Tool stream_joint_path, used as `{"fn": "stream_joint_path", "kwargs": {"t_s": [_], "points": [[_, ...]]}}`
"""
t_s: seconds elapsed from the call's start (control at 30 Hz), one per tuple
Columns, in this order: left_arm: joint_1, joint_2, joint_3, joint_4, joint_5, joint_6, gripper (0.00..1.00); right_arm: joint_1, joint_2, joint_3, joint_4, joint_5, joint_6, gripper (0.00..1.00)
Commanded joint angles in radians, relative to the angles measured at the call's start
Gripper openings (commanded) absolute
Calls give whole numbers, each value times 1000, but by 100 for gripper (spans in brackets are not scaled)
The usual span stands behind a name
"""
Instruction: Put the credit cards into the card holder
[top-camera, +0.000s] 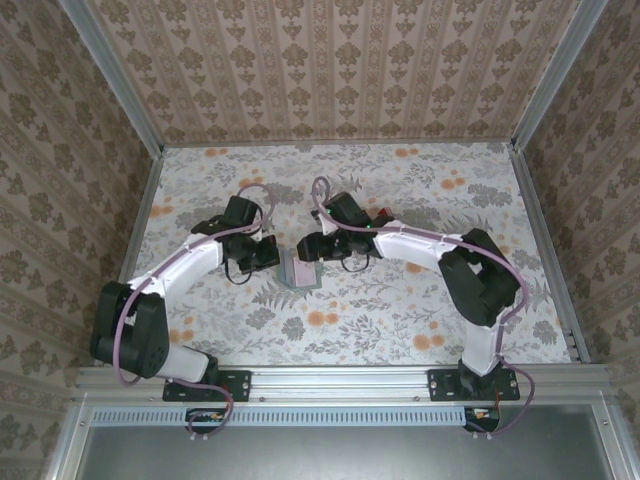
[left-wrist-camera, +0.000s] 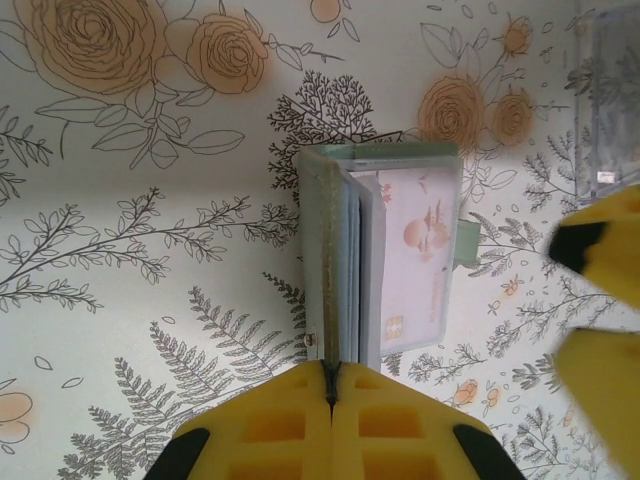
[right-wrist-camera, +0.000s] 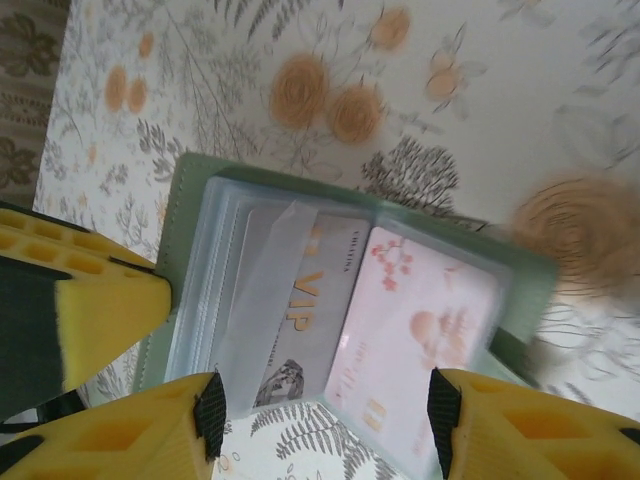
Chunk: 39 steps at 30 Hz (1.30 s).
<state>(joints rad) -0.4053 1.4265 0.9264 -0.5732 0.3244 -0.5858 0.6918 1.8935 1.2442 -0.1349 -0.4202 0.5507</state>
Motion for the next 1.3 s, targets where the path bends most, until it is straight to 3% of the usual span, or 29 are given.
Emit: {"fn": "stream_joint_path", "kwargs": {"t_s": [0.0, 0.73, 1.0, 1.27], "points": [[-5, 10, 20, -13, 1, 13, 0, 31, 58, 40, 35, -49, 38, 61], [-12, 10, 32, -1, 16, 0, 0, 72, 156, 139, -20, -9, 12, 68], [-12, 7, 17, 25, 38, -10, 0, 71, 176, 106, 70, -62, 48, 71], [-2, -19, -12, 76, 82, -37, 0, 72, 179, 3, 286, -117, 128, 71]]}}
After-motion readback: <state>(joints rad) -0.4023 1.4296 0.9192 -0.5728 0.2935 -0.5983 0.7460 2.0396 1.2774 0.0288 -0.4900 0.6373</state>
